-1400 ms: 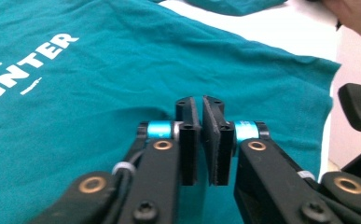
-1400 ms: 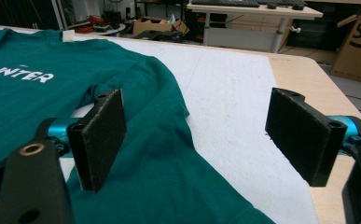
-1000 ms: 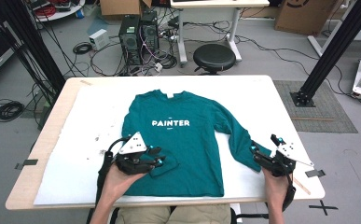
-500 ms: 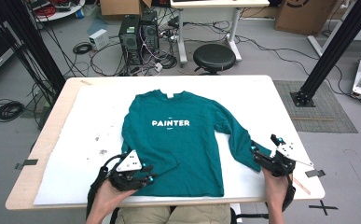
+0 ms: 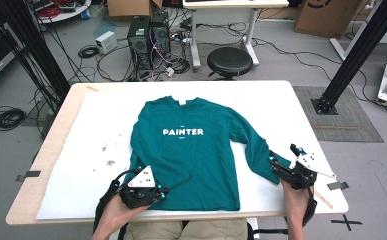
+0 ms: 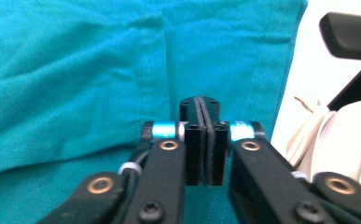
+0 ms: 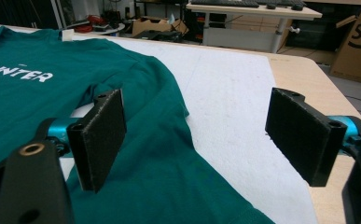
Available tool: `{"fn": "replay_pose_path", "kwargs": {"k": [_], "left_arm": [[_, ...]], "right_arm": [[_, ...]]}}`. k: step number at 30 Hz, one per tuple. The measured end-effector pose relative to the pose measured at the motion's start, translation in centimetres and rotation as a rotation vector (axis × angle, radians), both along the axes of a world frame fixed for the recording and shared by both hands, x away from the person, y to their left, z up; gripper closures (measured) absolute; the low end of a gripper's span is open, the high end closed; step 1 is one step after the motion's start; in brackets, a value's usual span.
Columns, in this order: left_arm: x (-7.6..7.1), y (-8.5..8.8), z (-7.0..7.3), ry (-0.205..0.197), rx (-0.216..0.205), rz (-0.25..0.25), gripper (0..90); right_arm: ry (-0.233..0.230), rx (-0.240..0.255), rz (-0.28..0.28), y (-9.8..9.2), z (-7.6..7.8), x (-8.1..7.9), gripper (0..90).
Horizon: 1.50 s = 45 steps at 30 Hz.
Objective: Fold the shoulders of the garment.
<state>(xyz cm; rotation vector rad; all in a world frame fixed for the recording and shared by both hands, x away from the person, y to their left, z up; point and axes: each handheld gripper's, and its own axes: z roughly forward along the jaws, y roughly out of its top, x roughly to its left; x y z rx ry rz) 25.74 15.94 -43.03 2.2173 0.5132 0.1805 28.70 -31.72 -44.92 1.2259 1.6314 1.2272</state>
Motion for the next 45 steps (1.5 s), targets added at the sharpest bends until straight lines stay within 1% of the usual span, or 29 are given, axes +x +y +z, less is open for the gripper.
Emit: {"fn": "replay_pose_path", "kwargs": {"k": [1, 3, 4, 5, 8, 11, 13, 15, 16, 17, 18, 19, 20, 22, 24, 27, 30, 31, 32, 33, 34, 35, 36, 38, 40, 41, 42, 43, 45], "left_arm": [[0.1, 0.4, 0.3, -0.013, -0.017, 0.029, 78.5], [0.4, 1.3, 1.0, -0.040, -0.039, 0.085, 71.8], [0.6, 1.7, 1.2, -0.054, -0.040, 0.106, 71.8], [0.7, 1.9, 1.4, -0.059, -0.033, 0.113, 70.5], [0.6, 1.4, 1.2, -0.059, -0.007, 0.084, 68.7], [0.6, 0.0, 0.2, -0.047, 0.015, 0.055, 67.4], [0.7, -0.9, -0.4, -0.039, 0.038, 0.058, 66.2], [0.9, -1.5, -0.9, -0.049, 0.088, 0.078, 67.0], [1.0, -1.7, -1.0, -0.050, 0.101, 0.085, 67.0], [1.0, -1.7, -1.0, -0.049, 0.100, 0.089, 70.0], [1.1, -1.6, -1.0, -0.049, 0.096, 0.090, 77.7], [1.1, -1.5, -0.9, -0.043, 0.085, 0.083, 77.7], [1.1, -1.4, -0.7, -0.039, 0.079, 0.077, 85.3], [1.1, -1.3, -0.5, -0.031, 0.066, 0.066, 86.4], [0.9, -1.4, -0.4, -0.017, 0.054, 0.046, 86.9], [0.5, -1.6, -0.3, -0.008, 0.036, 0.011, 87.0], [0.3, -1.7, -0.3, -0.002, 0.034, -0.013, 86.9], [0.4, -1.7, -0.3, 0.003, 0.025, -0.017, 85.8], [0.5, -1.6, -0.3, 0.011, 0.007, -0.012, 81.1], [0.6, -1.3, 0.0, 0.009, 0.004, -0.013, 75.6], [0.7, -0.9, 0.4, -0.005, -0.014, -0.002, 72.7], [0.9, -0.3, 1.0, -0.023, -0.033, 0.022, 67.3], [1.1, 0.5, 1.6, -0.041, -0.054, 0.052, 67.3], [1.6, 2.3, 3.0, -0.083, -0.077, 0.139, 67.3], [2.3, 4.0, 4.1, -0.131, -0.045, 0.237, 67.5], [2.9, 4.9, 4.5, -0.143, -0.027, 0.293, 68.1], [3.5, 5.7, 4.7, -0.157, 0.002, 0.345, 68.6], [4.1, 6.5, 4.8, -0.161, 0.021, 0.391, 70.0], [5.6, 7.8, 4.6, -0.145, 0.048, 0.467, 71.2]], "right_arm": [[0.000, 0.000, 0.000, 0.0, 0.0, 0.0, 20.6], [-0.001, 0.001, 0.000, 0.0, 0.0, 0.0, 20.6], [-0.001, 0.001, 0.000, 0.0, 0.0, 0.0, 20.6], [-0.001, 0.003, -0.001, 0.0, 0.0, 0.0, 20.6], [0.006, -0.001, 0.001, 0.1, 0.0, 0.0, 20.6], [0.005, -0.001, 0.001, 0.1, 0.0, 0.0, 20.6], [0.001, -0.003, 0.001, 0.0, 0.0, 0.0, 20.6], [-0.003, -0.004, 0.002, 0.0, 0.0, 0.0, 20.6], [-0.003, -0.004, 0.002, 0.0, 0.0, 0.0, 20.6], [0.000, -0.002, 0.001, 0.0, 0.0, 0.0, 20.6], [0.002, 0.001, 0.001, 0.0, 0.0, 0.0, 20.6], [0.002, 0.001, 0.001, 0.0, 0.0, 0.0, 20.6], [0.001, -0.002, 0.002, 0.0, 0.0, 0.0, 20.6], [-0.001, -0.004, 0.003, 0.0, 0.0, 0.0, 20.6], [-0.001, -0.004, 0.002, 0.0, 0.0, 0.0, 20.6], [-0.002, -0.004, 0.001, 0.0, 0.0, 0.0, 20.6], [-0.001, -0.005, 0.000, 0.0, 0.0, 0.0, 20.6], [-0.001, -0.005, 0.001, 0.0, 0.0, 0.0, 20.6], [-0.001, -0.004, 0.001, 0.0, 0.0, 0.0, 20.6], [-0.002, -0.004, 0.001, 0.0, 0.0, 0.0, 20.6], [0.001, 0.000, 0.000, 0.0, 0.0, 0.0, 20.6], [0.003, 0.000, -0.001, 0.0, 0.0, 0.0, 20.6], [0.003, 0.000, -0.001, 0.0, 0.0, 0.0, 20.6], [0.001, -0.003, 0.000, 0.0, 0.0, 0.0, 20.6], [-0.001, -0.005, 0.001, 0.0, 0.0, 0.0, 20.6], [-0.001, -0.004, 0.001, 0.0, 0.0, 0.0, 20.7], [-0.001, -0.005, 0.000, 0.0, 0.0, 0.0, 20.6], [-0.001, -0.006, 0.000, 0.0, 0.0, 0.0, 20.6], [0.000, -0.003, -0.001, 0.0, 0.0, 0.0, 20.7]]}}
